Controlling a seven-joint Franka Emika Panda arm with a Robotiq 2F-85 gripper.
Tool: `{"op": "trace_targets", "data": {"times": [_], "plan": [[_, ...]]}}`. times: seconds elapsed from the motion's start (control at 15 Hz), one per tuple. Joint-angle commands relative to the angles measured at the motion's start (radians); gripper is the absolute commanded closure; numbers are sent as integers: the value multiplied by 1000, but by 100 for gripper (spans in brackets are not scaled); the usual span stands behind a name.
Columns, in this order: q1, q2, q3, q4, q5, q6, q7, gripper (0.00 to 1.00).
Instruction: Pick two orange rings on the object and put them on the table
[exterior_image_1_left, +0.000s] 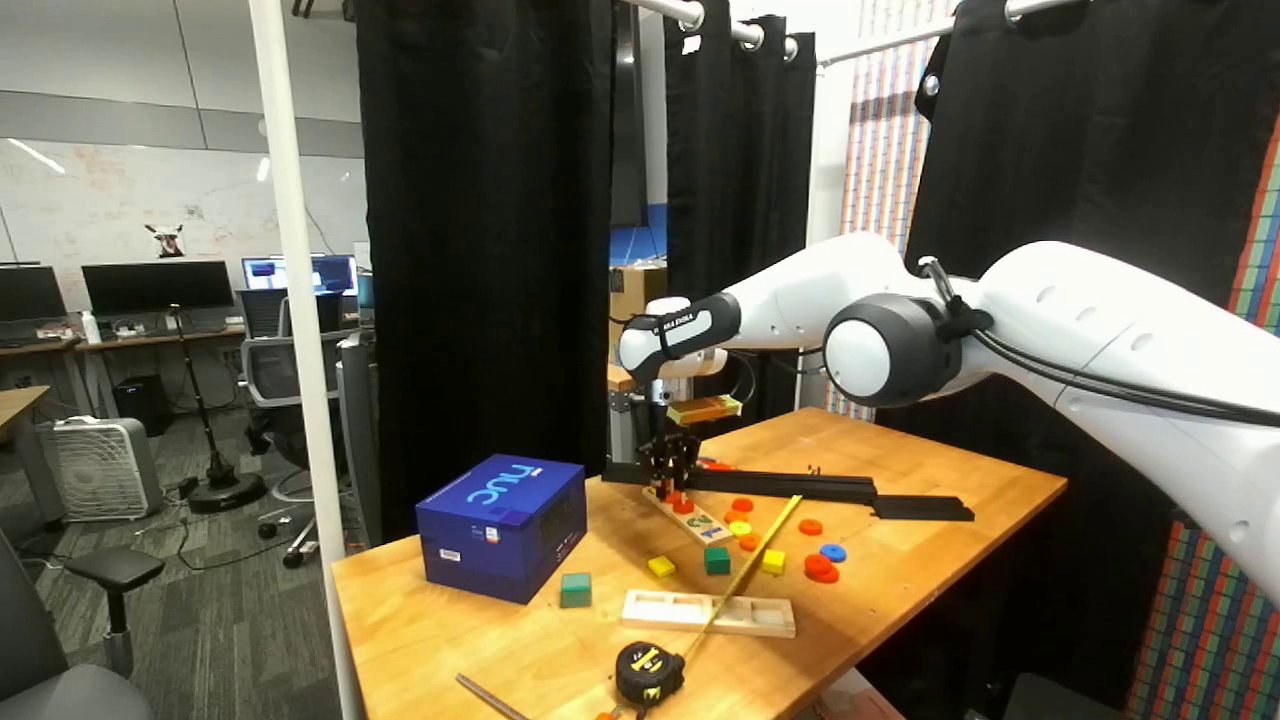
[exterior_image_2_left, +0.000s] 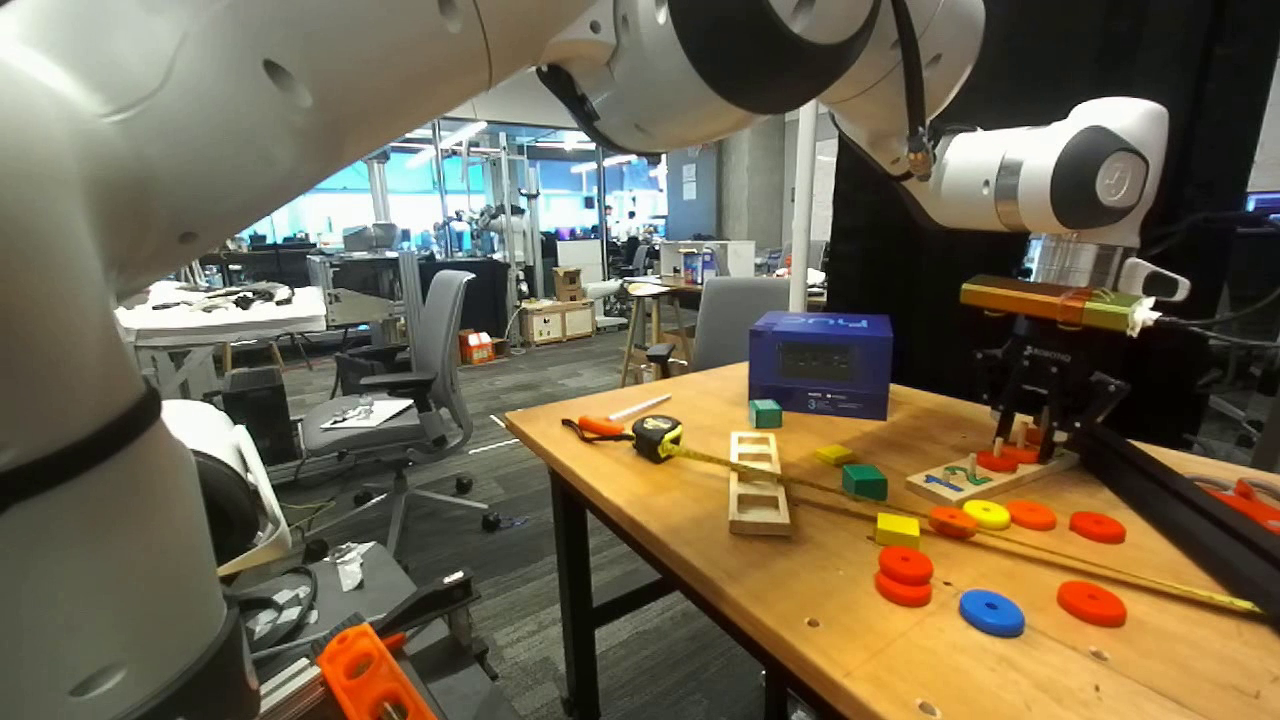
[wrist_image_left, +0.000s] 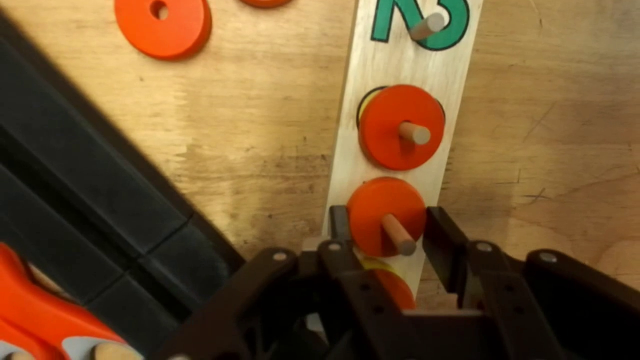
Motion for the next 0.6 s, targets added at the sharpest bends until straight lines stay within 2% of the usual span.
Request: {"op": "trace_targets", "data": {"times": [0.0, 0.53], "plan": [[-3, 23, 2, 53, -2, -26, -12, 83], [-7, -22, -9, 25, -4, -18, -6, 83]]}}
